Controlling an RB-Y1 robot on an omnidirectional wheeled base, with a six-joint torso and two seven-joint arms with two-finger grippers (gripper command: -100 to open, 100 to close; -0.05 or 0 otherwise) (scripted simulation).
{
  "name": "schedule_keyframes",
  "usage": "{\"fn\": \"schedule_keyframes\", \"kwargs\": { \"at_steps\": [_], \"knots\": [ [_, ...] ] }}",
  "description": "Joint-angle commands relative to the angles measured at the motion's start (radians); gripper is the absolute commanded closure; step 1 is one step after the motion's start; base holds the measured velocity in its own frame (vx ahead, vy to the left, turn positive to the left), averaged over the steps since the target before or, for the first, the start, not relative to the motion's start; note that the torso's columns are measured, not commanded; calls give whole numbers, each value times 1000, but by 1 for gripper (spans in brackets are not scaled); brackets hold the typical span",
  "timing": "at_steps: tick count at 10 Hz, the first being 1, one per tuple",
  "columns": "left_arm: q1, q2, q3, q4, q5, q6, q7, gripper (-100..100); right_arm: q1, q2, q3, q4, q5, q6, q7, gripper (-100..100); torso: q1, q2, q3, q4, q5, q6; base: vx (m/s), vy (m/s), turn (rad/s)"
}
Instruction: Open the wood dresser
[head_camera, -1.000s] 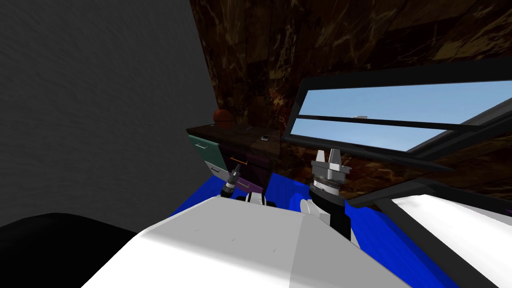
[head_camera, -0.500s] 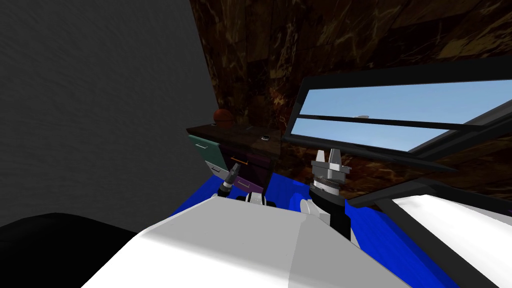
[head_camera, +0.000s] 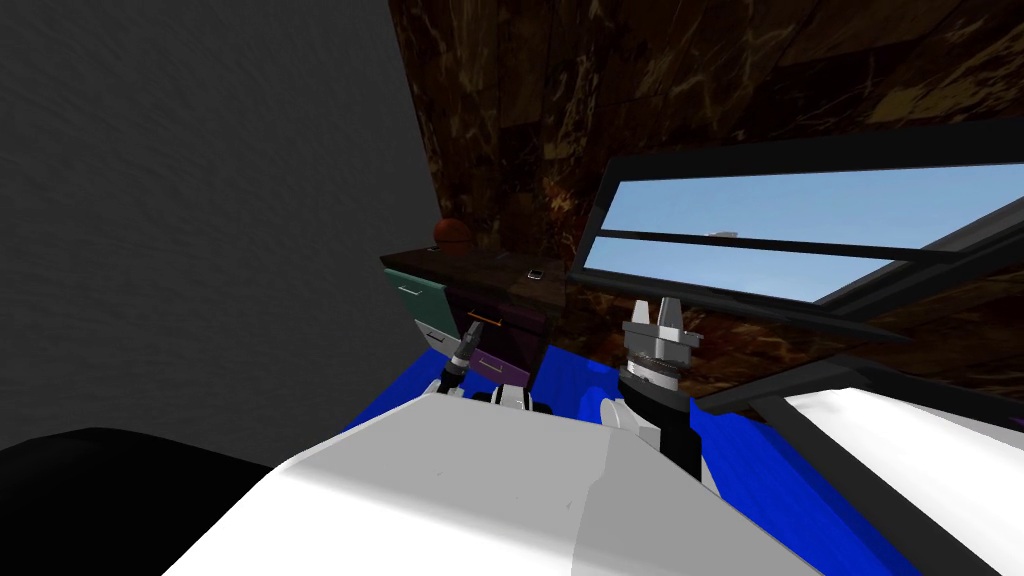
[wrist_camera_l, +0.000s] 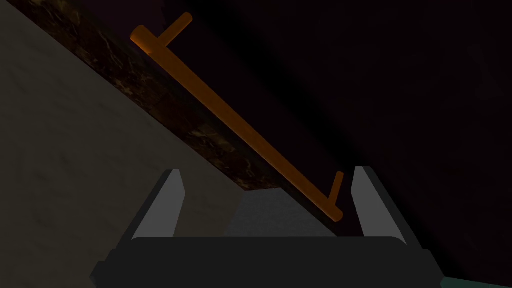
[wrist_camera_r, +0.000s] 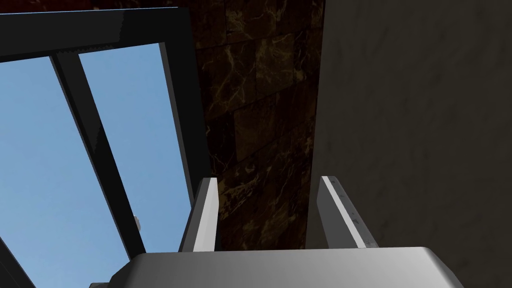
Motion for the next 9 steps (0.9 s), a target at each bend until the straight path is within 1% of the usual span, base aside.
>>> {"fn": "schedule_keyframes", "kwargs": {
  "at_steps": [1,2,6,7,8,9],
  "knots": [
    [2,-17,0,-4,0,5,2,-100,0,0,0,0,0,0,0,0,0,0,0,0,0,0,0,0,0],
    [-13,-17,2,-19,1,34,9,-100,0,0,0,0,0,0,0,0,0,0,0,0,0,0,-2,-7,2],
    [-48,-12,6,-53,1,100,22,-100,0,0,0,0,0,0,0,0,1,1,1,0,0,0,1,-12,1],
    [-41,-13,5,-49,1,86,19,-100,0,0,0,0,0,0,0,0,1,1,1,0,0,0,0,0,0],
    [-28,-15,4,-34,1,62,14,100,0,0,0,0,0,0,0,0,1,1,1,0,0,0,0,6,-2],
    [-23,-15,3,-29,1,52,12,100,0,0,0,0,0,0,0,0,2,2,1,0,0,0,3,19,16]
  ]
}}
